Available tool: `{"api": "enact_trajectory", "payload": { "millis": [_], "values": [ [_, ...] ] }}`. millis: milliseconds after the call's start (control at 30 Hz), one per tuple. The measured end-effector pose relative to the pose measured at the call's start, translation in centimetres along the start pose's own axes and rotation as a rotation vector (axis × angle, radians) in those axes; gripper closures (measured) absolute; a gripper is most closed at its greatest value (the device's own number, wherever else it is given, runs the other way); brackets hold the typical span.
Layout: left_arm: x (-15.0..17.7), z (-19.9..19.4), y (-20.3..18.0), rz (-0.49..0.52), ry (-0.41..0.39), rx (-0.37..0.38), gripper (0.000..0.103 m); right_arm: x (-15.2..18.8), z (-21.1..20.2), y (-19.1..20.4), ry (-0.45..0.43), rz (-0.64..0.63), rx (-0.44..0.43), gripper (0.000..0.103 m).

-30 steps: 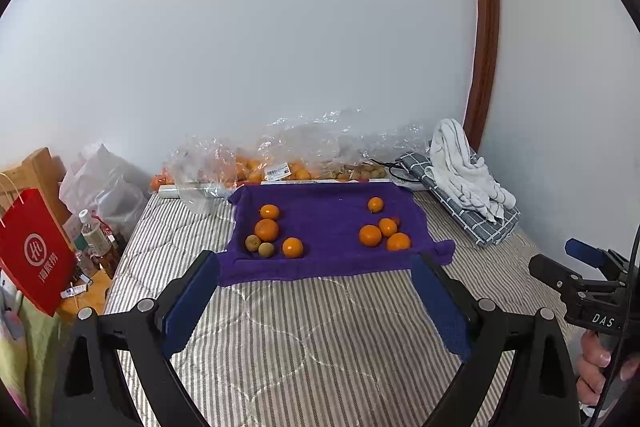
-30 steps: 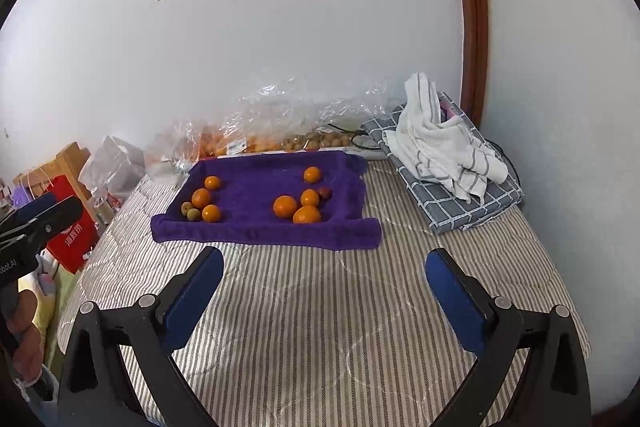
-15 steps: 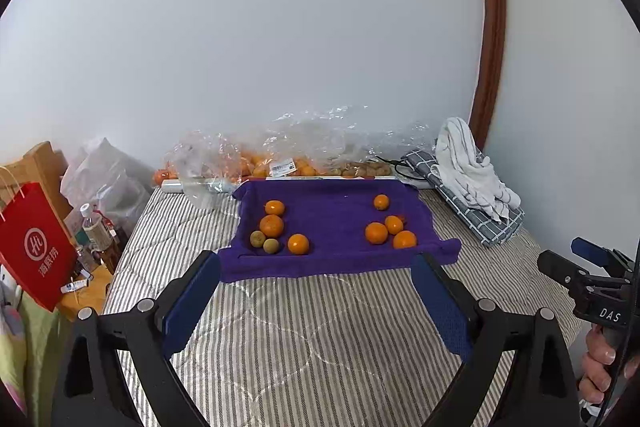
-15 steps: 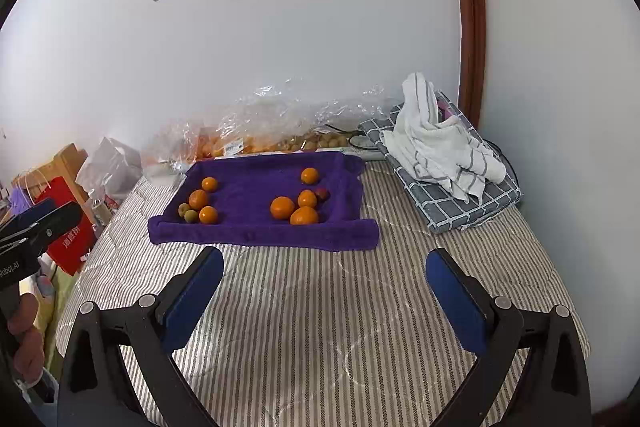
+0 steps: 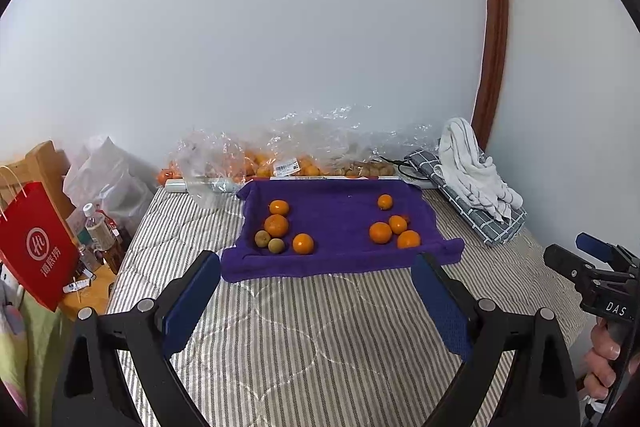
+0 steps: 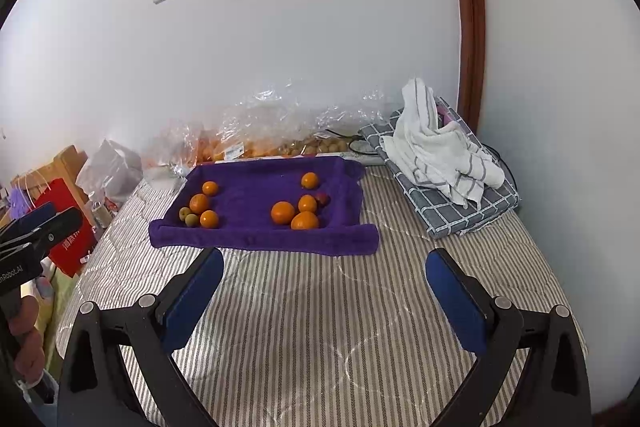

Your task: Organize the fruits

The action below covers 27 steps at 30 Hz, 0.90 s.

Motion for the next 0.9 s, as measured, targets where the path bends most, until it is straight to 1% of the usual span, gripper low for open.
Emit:
{"api": "enact_trajectory", "payload": {
  "millis": [300,467,733,900],
  "values": [
    [-0.11,-0.19,0.05,0.007,0.006,-0.002,0.006,-0.08,0.04,0.31,0.004,-0.004,-0.003,0.003],
    [-0.28,-0.48,0.24,0.011,-0.011,-0.004,0.006,-0.25,-0.24,0.57,-0.007,-0.009,-0.005,0.003],
    [-0.21,-0.47,0.28,0.007,-0.007,0.005,0.006,-0.34,-0.16,0.75,-0.004,-0.012,-0.004,0.003],
    [-0.25,-0.54,0.17,0.023,-0.013,-0.003,0.006,-0.43,-0.16,0.61,-0.002,-0.005,-0.005,0.003]
  ]
}}
Point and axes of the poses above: each gripper's, at about its wrist camera, not at the fingertips, and z roughly the way its jaws point, y to its left, x to its underside, the point moved 6 cm from there along z, roughly the way its jaws point, and after that the axes turned 14 degrees about -y, right-handed, at the moved point
